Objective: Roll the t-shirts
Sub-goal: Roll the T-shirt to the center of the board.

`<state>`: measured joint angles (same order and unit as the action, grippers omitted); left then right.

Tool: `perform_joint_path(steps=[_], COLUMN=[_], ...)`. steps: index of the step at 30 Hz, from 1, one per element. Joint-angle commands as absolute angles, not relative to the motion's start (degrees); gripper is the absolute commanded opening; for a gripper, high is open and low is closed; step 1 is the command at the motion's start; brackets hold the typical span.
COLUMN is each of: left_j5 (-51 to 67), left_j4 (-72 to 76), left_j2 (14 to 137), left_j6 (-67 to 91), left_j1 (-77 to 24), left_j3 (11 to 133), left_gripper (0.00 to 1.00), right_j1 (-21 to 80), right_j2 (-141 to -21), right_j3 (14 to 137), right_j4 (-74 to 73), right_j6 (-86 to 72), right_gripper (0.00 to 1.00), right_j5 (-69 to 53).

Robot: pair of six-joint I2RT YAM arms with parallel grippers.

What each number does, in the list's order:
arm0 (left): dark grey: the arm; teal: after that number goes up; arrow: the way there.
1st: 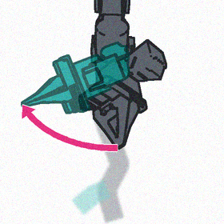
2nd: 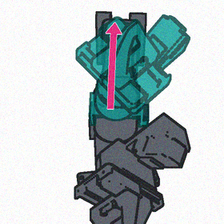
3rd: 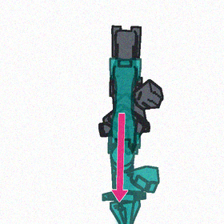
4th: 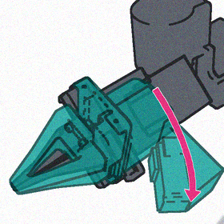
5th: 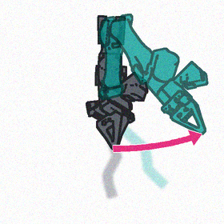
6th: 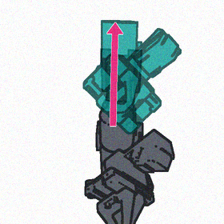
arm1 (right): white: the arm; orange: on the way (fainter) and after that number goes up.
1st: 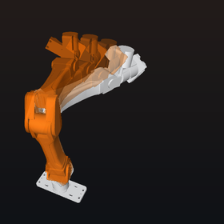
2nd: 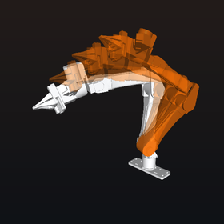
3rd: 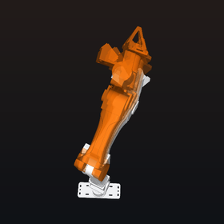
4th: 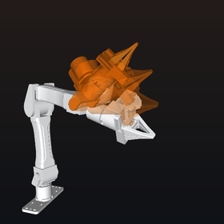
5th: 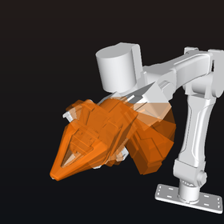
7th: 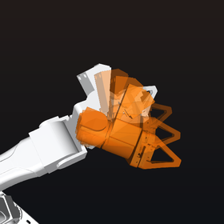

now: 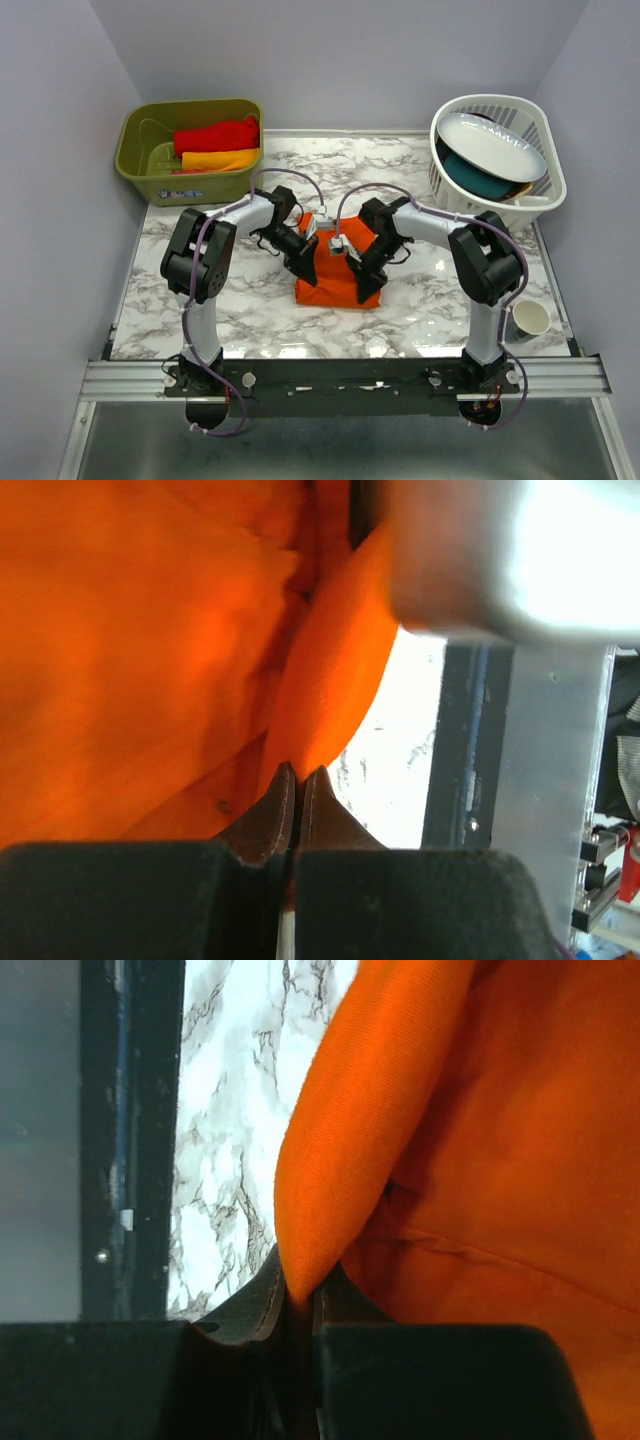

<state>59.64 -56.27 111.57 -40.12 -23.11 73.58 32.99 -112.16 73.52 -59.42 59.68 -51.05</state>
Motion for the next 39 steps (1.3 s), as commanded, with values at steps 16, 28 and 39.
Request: perform_joint_path(steps=[16,28,39], left_j5=[35.79,15.31,15.29], left_j4=[-24.36,1.75,2.91], left_j2=[78.42,63.89,68.46], left_j6=[-37.51,-42.9,-51.23], left_j1=[-27.66,-45.7,-49.48], left_j3=[53.9,26.46,24.69], left_gripper=[0.65,0.72,0.69], right_j1=[26.37,26.46,27.07], right_j2=[-138.86,-145.02,-146.34], right_j3=[93.42,98.97,100.02], right_j4=[-80.77,-83.67,-83.32], right_j6=[49.14,43.77,41.13], right_gripper=[0.08,0.08,0.09], right_j5=[-51.16,-50.19,-48.95])
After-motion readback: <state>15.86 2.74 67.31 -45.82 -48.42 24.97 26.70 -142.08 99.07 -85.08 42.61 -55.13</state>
